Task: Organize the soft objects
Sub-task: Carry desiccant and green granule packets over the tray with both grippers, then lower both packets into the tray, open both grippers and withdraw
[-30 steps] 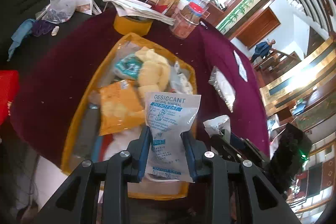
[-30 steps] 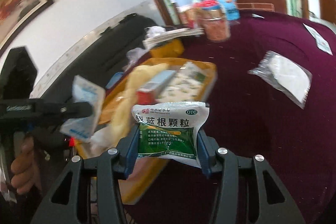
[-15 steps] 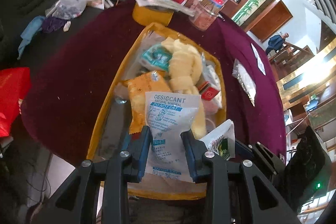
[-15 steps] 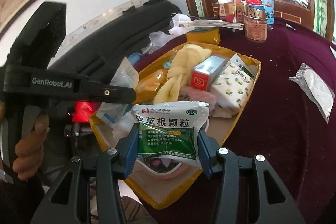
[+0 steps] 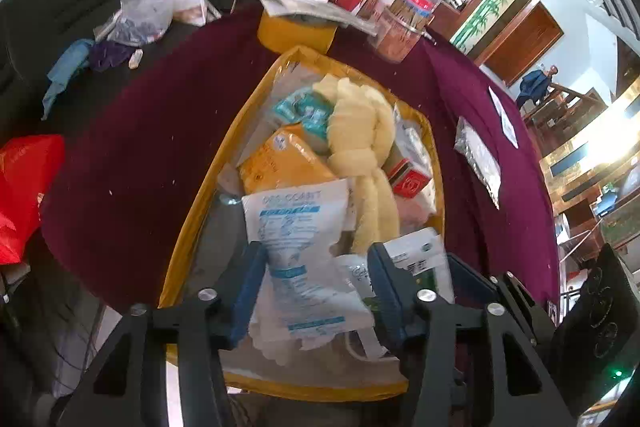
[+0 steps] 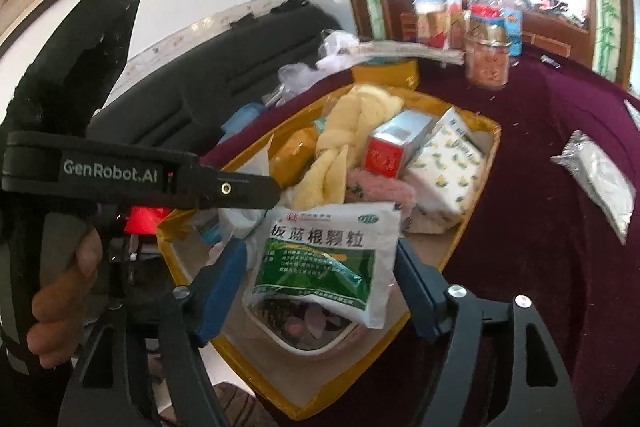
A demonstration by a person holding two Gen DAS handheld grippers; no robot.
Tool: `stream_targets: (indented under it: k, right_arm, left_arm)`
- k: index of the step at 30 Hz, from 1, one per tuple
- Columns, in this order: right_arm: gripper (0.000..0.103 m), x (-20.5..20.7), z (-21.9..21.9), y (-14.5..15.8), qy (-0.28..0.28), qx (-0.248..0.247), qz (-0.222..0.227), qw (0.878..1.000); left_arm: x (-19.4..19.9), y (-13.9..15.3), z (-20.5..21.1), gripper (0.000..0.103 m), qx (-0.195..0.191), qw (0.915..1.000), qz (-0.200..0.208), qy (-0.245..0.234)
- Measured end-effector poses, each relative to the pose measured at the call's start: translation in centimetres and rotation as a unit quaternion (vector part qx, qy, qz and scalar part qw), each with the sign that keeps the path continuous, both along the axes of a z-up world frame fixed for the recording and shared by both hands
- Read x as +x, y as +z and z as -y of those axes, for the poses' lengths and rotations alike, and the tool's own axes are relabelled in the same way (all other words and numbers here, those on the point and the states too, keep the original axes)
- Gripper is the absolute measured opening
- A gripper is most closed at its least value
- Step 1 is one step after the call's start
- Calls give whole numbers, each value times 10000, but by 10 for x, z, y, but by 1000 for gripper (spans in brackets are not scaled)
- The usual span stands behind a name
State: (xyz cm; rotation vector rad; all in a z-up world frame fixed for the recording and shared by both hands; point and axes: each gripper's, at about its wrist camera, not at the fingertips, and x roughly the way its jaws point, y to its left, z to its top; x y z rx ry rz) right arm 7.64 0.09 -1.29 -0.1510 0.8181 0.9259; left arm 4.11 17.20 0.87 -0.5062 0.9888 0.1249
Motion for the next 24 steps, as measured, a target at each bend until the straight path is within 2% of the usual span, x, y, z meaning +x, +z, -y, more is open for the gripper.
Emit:
stream_targets:
  k: [2, 5, 13, 15, 17, 24]
  right_arm:
    - [77, -3, 4, 4, -127, 46, 118, 9998]
    - [78, -3, 13, 9, -227, 226, 149, 9994]
    - [82, 10, 43, 21, -454, 875, -41, 9951]
    - [82, 14, 50, 23, -561, 1023, -104, 9931]
    - [82, 19, 56, 23, -643, 1035, -117, 9925]
    - [82, 33, 76, 17, -961, 1084, -355, 9888]
  left_arm:
    - [-3, 5, 1, 69, 53, 9998, 186, 93]
    - [-7, 14, 7, 75, 291, 9985, 434, 161]
    - [-12, 32, 34, 78, 726, 9928, 951, 17]
    - [-13, 37, 43, 83, 857, 9903, 1094, -47]
    - [-11, 40, 49, 88, 912, 9895, 1116, -122]
    - [-3, 38, 67, 90, 884, 9894, 1113, -314]
